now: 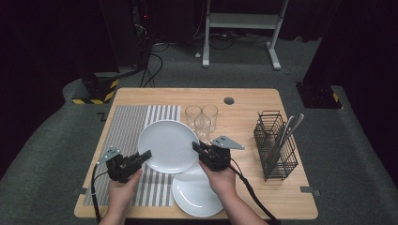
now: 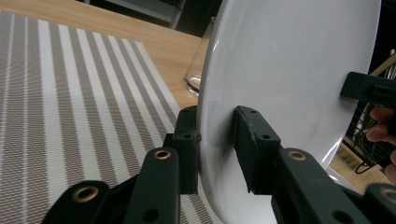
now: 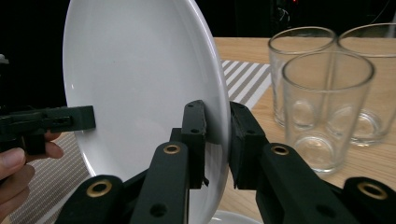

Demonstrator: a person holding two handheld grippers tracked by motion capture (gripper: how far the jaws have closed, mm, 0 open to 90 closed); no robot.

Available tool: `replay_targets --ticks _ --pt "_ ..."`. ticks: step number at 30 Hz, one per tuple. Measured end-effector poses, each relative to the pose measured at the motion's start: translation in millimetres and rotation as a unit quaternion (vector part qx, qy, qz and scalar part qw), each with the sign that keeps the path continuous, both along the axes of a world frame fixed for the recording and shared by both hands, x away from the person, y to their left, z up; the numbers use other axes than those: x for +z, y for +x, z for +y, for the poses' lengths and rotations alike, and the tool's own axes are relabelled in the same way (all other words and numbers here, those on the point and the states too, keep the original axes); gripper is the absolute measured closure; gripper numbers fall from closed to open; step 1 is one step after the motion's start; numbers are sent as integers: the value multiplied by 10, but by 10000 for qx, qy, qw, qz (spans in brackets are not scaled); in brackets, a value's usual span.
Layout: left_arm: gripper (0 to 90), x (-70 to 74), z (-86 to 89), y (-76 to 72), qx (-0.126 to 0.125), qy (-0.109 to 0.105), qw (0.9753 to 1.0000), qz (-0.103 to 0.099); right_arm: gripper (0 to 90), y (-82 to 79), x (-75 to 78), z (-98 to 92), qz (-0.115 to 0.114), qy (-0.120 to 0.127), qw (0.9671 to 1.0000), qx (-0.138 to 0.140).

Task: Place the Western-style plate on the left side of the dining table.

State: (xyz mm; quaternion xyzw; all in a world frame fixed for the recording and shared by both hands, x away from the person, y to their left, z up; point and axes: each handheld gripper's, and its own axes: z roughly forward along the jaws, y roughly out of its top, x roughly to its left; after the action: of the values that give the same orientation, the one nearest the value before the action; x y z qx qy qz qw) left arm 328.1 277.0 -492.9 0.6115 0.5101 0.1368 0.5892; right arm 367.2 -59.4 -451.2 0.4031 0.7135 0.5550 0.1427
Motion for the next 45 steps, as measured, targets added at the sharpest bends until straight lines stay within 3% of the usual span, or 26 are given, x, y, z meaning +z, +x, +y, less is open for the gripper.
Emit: replay_targets --ticks 12,20,45 --pt "707 46 403 -46 205 -150 9997 -16 784 67 39 409 23 -8 9997 238" --pt "708 65 619 -86 414 -118 9990 -84 781 127 26 636 77 0 9993 370" --pt "702 -2 998 -142 708 -80 9975 -17 779 223 -106 1088 355 16 9978 552"
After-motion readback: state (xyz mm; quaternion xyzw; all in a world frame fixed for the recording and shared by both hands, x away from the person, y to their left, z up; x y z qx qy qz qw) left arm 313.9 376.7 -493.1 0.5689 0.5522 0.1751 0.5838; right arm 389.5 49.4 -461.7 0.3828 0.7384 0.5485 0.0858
